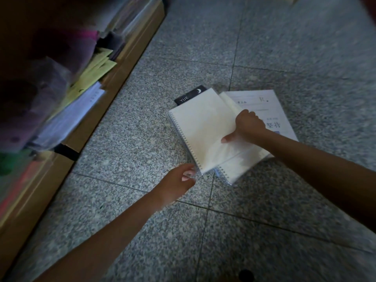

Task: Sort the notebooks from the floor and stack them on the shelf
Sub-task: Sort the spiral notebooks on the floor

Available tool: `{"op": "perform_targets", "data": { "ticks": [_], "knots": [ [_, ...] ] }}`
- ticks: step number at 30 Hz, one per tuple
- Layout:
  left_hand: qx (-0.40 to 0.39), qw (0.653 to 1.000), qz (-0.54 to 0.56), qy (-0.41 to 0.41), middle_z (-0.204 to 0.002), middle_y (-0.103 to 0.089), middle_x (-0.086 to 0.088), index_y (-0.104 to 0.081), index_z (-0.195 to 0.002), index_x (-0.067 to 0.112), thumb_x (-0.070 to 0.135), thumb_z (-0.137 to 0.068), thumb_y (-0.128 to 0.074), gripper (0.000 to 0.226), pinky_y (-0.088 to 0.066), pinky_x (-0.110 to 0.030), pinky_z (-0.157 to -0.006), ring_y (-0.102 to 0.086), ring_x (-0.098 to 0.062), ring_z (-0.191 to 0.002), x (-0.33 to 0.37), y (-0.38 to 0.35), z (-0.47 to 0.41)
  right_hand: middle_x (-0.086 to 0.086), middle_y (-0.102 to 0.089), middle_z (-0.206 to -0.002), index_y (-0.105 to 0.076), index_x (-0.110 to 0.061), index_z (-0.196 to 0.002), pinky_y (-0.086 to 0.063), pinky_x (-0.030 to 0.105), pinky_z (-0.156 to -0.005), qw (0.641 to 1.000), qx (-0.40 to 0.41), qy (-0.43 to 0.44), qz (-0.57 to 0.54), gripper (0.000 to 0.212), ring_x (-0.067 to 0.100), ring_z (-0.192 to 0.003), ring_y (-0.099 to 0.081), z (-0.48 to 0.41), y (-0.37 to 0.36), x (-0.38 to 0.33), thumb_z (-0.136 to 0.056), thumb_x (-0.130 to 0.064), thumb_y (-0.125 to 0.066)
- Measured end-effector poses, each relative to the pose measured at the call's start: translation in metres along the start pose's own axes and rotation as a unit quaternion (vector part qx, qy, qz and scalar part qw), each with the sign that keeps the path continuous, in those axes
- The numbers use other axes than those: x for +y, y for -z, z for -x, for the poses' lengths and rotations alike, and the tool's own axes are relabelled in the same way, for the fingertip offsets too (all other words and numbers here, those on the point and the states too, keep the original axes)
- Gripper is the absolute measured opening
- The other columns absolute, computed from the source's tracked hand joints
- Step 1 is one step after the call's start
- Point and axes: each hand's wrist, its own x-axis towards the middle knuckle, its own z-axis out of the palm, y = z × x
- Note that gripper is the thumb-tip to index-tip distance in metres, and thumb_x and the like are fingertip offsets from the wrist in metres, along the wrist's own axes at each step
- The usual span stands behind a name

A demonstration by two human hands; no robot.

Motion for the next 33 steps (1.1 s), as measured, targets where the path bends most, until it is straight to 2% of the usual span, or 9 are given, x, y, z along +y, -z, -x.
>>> {"op": "perform_targets", "data": {
  "ticks": [5, 10, 14, 16, 18, 21, 25, 30, 33],
  "knots": [
    [-0.016, 0.998, 0.053, -0.021, -0.101, -0.059, 0.01, -0.054, -0.113, 0.026, 0.007, -0.093, -0.052, 0.028, -0.045, -0.029, -0.088, -0.055, -0.005, -0.099, 0.01, -0.004, 0.0, 0.02, -0.045, -0.13, -0.033, 0.005, -0.133, -0.04, 0.039, -0.095, 0.999, -0.012, 0.015, -0.034, 0.104, 0.034, -0.119, -0.046, 0.0, 0.0, 0.004, -0.059, -0.049, -0.083],
    [0.012, 0.987, 0.155, 0.045, -0.097, -0.06, 0.003, -0.054, -0.107, 0.025, 0.008, -0.091, -0.057, 0.024, -0.049, -0.036, -0.085, -0.06, -0.018, -0.098, 0.006, -0.001, 0.005, 0.015, -0.055, -0.121, -0.046, 0.0, -0.124, -0.038, 0.029, -0.077, 0.987, -0.024, 0.052, -0.152, 0.078, 0.028, -0.108, -0.052, 0.004, -0.002, 0.011, -0.066, -0.039, -0.082],
    [0.011, 0.962, 0.259, 0.084, -0.087, -0.06, 0.0, -0.062, -0.103, 0.013, 0.009, -0.09, -0.057, 0.014, -0.049, -0.029, -0.086, -0.06, -0.015, -0.088, -0.007, 0.005, 0.019, 0.012, -0.06, -0.115, -0.049, -0.003, -0.121, -0.048, 0.027, -0.069, 0.88, -0.133, 0.062, -0.451, 0.041, 0.026, -0.098, -0.058, 0.027, -0.004, -0.002, -0.086, -0.018, -0.064],
    [0.01, 0.952, 0.29, 0.096, -0.088, -0.056, -0.004, -0.061, -0.096, 0.01, 0.013, -0.089, -0.061, 0.008, -0.048, -0.031, -0.088, -0.056, -0.017, -0.087, -0.01, 0.004, 0.026, 0.011, -0.061, -0.112, -0.05, -0.005, -0.119, -0.048, 0.027, -0.071, 0.849, -0.151, 0.074, -0.501, 0.033, 0.026, -0.1, -0.058, 0.037, -0.002, -0.011, -0.088, -0.012, -0.06],
    [0.035, 0.942, 0.318, 0.099, -0.099, -0.058, -0.004, -0.058, -0.103, 0.012, 0.022, -0.083, -0.069, 0.025, -0.048, -0.037, -0.092, -0.057, -0.015, -0.088, -0.009, 0.004, 0.031, 0.007, -0.062, -0.11, -0.051, -0.011, -0.115, -0.049, 0.028, -0.076, 0.832, -0.166, 0.087, -0.522, 0.027, 0.024, -0.099, -0.059, 0.045, 0.004, -0.019, -0.089, -0.013, -0.059],
    [0.063, 0.927, 0.362, 0.069, -0.106, -0.066, -0.001, -0.056, -0.117, 0.016, 0.033, -0.075, -0.073, 0.048, -0.053, -0.04, -0.082, -0.065, -0.013, -0.083, 0.002, 0.018, 0.04, 0.002, -0.063, -0.111, -0.049, -0.018, -0.118, -0.049, 0.032, -0.083, 0.801, -0.204, 0.113, -0.551, 0.028, 0.021, -0.1, -0.06, 0.055, 0.014, -0.029, -0.091, -0.013, -0.056],
    [0.101, 0.878, 0.468, 0.011, -0.096, -0.073, 0.003, -0.057, -0.116, 0.017, 0.022, -0.074, -0.063, 0.042, -0.056, -0.029, -0.056, -0.071, -0.013, -0.079, 0.029, 0.046, 0.061, -0.009, -0.068, -0.104, -0.05, -0.027, -0.119, -0.056, 0.027, -0.075, 0.747, -0.256, 0.167, -0.59, 0.034, 0.011, -0.09, -0.067, 0.066, 0.03, -0.043, -0.09, -0.009, -0.053],
    [0.175, 0.892, 0.405, -0.096, -0.112, -0.069, 0.001, -0.053, -0.119, 0.023, 0.013, -0.077, -0.065, 0.045, -0.055, -0.03, -0.052, -0.07, -0.017, -0.088, 0.055, 0.082, 0.103, -0.014, -0.071, -0.101, -0.054, -0.031, -0.115, -0.055, 0.02, -0.071, 0.702, -0.28, 0.233, -0.612, 0.044, 0.005, -0.091, -0.068, 0.076, 0.052, -0.071, -0.074, -0.014, -0.058],
    [0.244, 0.894, 0.353, -0.131, -0.111, -0.069, 0.005, -0.053, -0.119, 0.027, 0.01, -0.077, -0.068, 0.048, -0.053, -0.028, -0.05, -0.069, -0.014, -0.086, 0.066, 0.113, 0.134, -0.007, -0.069, -0.112, -0.054, -0.025, -0.12, -0.054, 0.018, -0.076, 0.717, -0.249, 0.286, -0.584, 0.042, 0.008, -0.098, -0.066, 0.084, 0.063, -0.112, -0.079, -0.018, -0.061]
  ]
}}
